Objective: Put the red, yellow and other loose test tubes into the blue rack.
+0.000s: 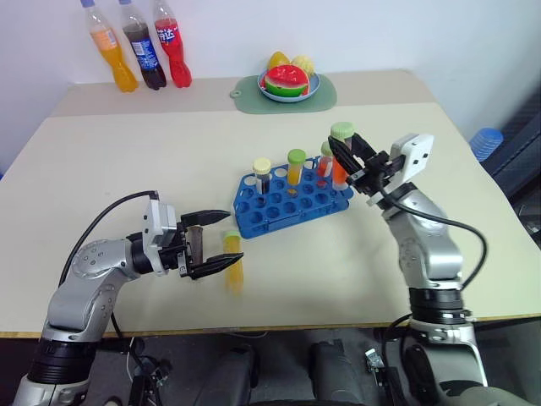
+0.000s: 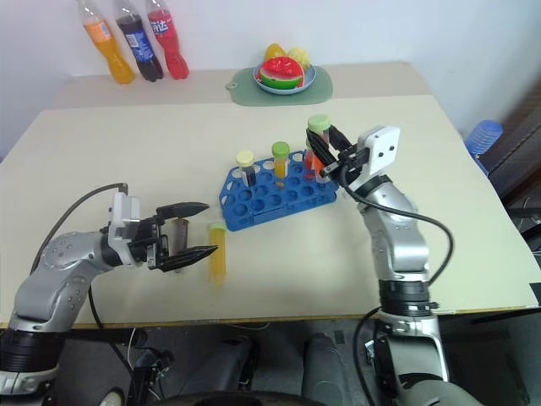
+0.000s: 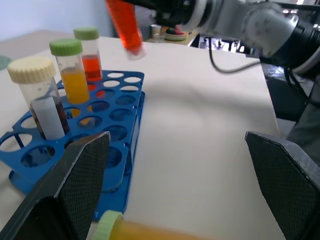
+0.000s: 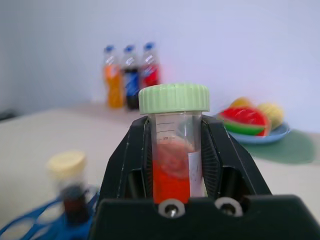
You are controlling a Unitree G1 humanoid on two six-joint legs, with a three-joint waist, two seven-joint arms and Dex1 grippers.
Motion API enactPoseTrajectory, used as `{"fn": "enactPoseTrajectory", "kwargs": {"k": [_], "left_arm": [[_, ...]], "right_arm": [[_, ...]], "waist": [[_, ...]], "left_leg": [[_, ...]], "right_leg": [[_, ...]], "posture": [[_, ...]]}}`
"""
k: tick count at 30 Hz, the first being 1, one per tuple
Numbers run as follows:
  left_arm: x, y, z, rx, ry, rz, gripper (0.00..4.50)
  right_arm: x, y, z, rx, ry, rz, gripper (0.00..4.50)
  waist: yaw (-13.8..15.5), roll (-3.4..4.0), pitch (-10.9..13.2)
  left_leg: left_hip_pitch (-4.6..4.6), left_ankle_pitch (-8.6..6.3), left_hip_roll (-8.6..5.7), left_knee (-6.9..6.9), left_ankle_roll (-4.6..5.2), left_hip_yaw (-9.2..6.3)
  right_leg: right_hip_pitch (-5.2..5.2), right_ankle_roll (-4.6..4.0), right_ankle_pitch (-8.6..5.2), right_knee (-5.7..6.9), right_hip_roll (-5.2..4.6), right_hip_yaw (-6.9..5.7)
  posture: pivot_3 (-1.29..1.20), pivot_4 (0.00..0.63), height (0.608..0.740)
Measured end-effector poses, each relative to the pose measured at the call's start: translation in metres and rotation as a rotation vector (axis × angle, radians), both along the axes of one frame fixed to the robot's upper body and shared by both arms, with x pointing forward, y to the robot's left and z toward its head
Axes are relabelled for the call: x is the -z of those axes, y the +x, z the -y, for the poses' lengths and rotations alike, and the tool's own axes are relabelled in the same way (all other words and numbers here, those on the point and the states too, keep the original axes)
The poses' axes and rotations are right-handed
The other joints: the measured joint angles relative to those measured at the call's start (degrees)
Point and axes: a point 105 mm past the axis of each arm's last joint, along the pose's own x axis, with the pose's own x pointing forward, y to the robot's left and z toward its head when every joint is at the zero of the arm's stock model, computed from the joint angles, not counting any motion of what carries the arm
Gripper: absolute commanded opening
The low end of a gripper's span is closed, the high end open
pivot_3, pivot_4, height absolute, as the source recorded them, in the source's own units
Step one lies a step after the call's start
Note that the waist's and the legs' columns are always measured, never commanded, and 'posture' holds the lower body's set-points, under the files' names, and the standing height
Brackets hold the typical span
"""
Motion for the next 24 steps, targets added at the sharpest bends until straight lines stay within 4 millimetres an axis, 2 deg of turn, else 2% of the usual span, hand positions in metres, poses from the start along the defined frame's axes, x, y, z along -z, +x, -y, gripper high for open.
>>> {"fn": "enactPoseTrajectory", "kwargs": {"k": [7, 12, 23, 24], "left_arm": [[-0.006, 0.002, 0.000, 0.007, 0.012, 0.019, 4.50], [-0.006, 0.002, -0.001, 0.003, 0.015, 0.018, 4.50], [-0.001, 0.000, -0.002, -0.021, 0.015, -0.006, 4.50], [-0.001, 0.000, -0.002, -0.022, 0.014, -0.005, 4.50]], "right_arm": [[0.030, 0.006, 0.003, 0.064, 0.000, -0.002, 0.81], [0.033, 0.006, 0.002, 0.072, 0.010, 0.028, 0.81], [0.044, 0.018, -0.013, 0.057, 0.041, 0.010, 0.81], [0.045, 0.018, -0.014, 0.045, 0.044, 0.008, 1.31]], "waist": [[-1.0, 0.02, 0.0], [-1.2, 0.03, 0.0], [-1.4, 0.04, 0.0], [-1.4, 0.04, 0.0]], "left_leg": [[0.00, 0.00, 0.09, -0.04, -0.03, -0.02], [0.07, -0.03, 0.27, -0.05, -0.11, 0.00], [0.23, -0.06, 0.53, -0.10, -0.17, 0.01], [0.26, -0.06, 0.53, -0.13, -0.17, 0.02]], "right_leg": [[-0.04, -0.02, 0.00, 0.02, 0.09, 0.00], [-0.03, -0.14, 0.07, 0.03, 0.27, 0.00], [0.01, -0.36, 0.21, 0.04, 0.53, 0.02], [0.01, -0.37, 0.21, 0.04, 0.53, 0.02]], "posture": [[0.00, 0.150, 0.740], [0.00, 0.150, 0.740], [0.00, 0.150, 0.740], [0.00, 0.150, 0.740]]}}
